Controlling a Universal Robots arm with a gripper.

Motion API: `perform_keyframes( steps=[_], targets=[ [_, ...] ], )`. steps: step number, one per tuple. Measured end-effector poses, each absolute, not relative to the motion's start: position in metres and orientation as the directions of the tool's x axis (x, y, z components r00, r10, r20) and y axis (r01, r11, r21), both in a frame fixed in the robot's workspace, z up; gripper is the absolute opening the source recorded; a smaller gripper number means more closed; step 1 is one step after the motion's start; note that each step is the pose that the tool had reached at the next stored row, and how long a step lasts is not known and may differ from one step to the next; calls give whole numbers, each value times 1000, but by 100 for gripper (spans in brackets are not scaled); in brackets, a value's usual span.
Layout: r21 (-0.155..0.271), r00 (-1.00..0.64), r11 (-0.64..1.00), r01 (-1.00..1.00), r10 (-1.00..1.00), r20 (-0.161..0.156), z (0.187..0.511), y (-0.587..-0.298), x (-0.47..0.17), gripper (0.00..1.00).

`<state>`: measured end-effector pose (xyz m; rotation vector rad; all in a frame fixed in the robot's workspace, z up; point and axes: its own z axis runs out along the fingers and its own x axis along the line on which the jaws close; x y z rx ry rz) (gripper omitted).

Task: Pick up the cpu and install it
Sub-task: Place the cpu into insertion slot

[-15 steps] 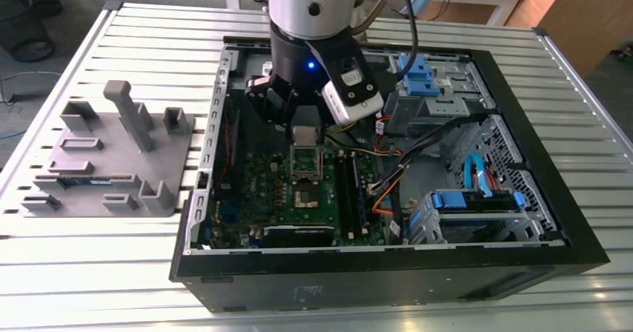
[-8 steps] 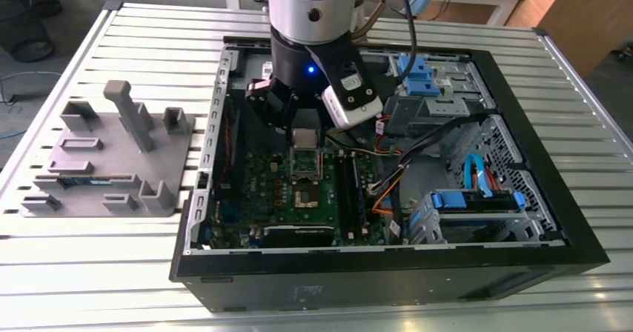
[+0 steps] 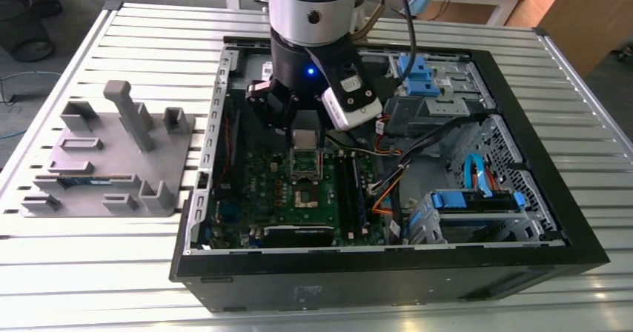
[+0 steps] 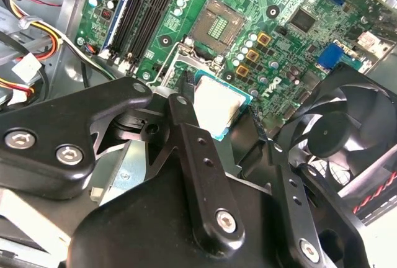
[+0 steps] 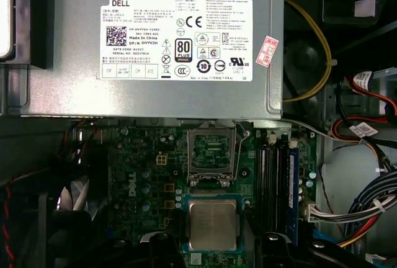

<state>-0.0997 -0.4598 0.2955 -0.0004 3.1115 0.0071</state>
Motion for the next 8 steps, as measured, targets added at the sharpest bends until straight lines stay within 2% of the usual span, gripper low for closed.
perform_keyframes(
  steps=[8],
  targets=[
    [5,-1000,1000,0,0,-30,288,-464,-100,47]
  ],
)
